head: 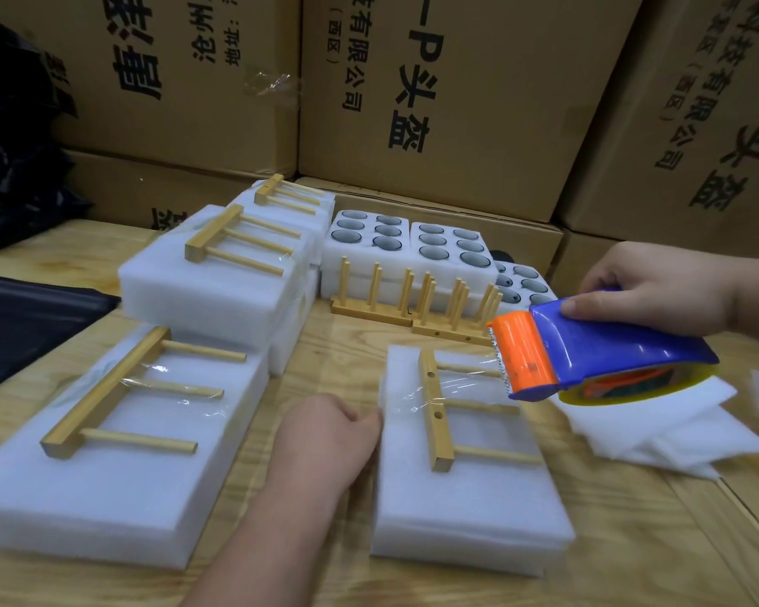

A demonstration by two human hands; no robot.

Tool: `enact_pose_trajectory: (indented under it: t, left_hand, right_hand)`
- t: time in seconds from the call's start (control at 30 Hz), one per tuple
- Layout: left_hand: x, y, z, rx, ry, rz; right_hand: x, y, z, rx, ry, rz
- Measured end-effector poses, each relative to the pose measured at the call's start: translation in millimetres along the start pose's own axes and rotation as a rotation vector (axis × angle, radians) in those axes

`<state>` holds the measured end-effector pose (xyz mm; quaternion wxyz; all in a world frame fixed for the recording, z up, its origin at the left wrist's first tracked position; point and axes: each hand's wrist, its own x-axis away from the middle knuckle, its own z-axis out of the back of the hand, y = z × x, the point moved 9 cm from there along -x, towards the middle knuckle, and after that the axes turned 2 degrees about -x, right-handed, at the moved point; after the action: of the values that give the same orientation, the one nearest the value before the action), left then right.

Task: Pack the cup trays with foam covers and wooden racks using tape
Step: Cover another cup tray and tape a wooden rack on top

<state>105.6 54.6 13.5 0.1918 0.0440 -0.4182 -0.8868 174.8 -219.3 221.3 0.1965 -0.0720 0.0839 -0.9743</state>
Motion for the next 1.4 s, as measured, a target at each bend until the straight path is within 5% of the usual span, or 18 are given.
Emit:
enact_pose_trajectory:
  t: [0.4,0.57,0.67,0.8,0.93,1.17,1.4]
  left_hand:
    - [2,3,-5,-0.207,0.095,-0.057]
    - [6,14,6,0.199,0.2,-0.196]
    - [15,23,-23,0.711,-0.18,-0.123]
    - [30,31,-49,0.587,-0.454,-0.193]
    - [42,37,-36,0.636,-0.479,-0.154]
    - [36,111,-22,-0.024,-0.326,-0.518]
    - [38,123,-69,-0.534,-0.259,-0.49]
  right_hand:
    - [4,5,-4,-0.053,-0.013,-0.016]
    - [5,6,-6,-0.084,-0.021,-0.003]
    - [4,8,-7,-0.087,-0.011,0.004]
    - [3,14,-11,-0.079,-0.006,0.002]
    - [0,23,-10,-0.069,0.031,0.008]
    - [-9,33,-17,-0.109,-0.022,0.002]
    - [-14,46,-34,-0.119,-0.079,0.005]
